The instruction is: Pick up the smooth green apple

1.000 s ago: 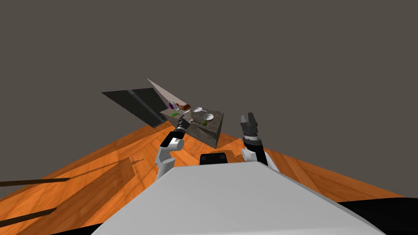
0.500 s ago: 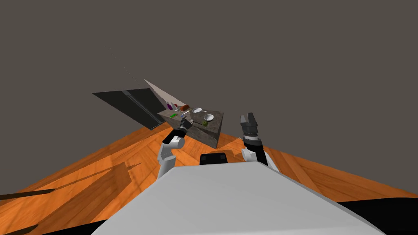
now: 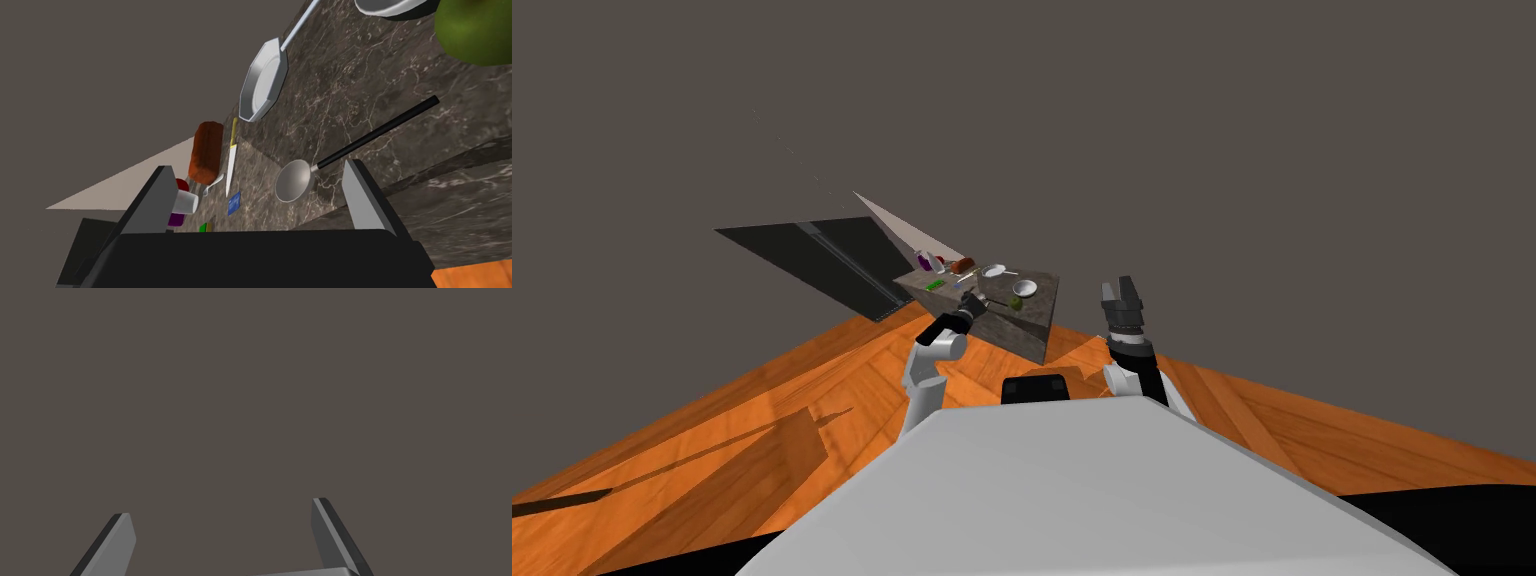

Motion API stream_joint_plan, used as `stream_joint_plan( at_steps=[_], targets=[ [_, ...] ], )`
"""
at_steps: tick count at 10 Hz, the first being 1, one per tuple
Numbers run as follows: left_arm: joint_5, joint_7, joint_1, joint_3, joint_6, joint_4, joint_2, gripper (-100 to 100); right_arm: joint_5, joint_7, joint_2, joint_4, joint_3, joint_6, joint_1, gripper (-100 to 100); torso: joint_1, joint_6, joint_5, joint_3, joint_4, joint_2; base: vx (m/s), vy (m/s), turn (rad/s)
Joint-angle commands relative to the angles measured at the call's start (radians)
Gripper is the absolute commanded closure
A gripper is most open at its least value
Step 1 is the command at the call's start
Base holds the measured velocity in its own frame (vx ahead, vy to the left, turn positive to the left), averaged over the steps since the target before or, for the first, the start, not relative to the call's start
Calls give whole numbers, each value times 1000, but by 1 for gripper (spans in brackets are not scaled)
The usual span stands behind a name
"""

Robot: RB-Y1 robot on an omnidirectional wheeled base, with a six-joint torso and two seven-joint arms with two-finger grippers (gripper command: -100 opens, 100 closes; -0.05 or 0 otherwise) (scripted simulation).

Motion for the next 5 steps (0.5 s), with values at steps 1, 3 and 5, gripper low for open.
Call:
stream_joint_plan(
  at_steps=[1, 3, 5],
  targets=[
    [7, 35, -28, -7, 50, 13, 2, -100, 0, 0, 0, 0, 0, 0, 0, 0, 0, 0, 0, 0, 0, 0, 18, 52, -150],
    [7, 35, -28, -7, 97, 13, 2, -100, 0, 0, 0, 0, 0, 0, 0, 0, 1, 0, 0, 0, 0, -1, 11, 49, -31],
    [11, 68, -56, -15, 157, 26, 2, -100, 0, 0, 0, 0, 0, 0, 0, 0, 0, 1, 0, 0, 0, -1, 18, 58, -103]
  ],
)
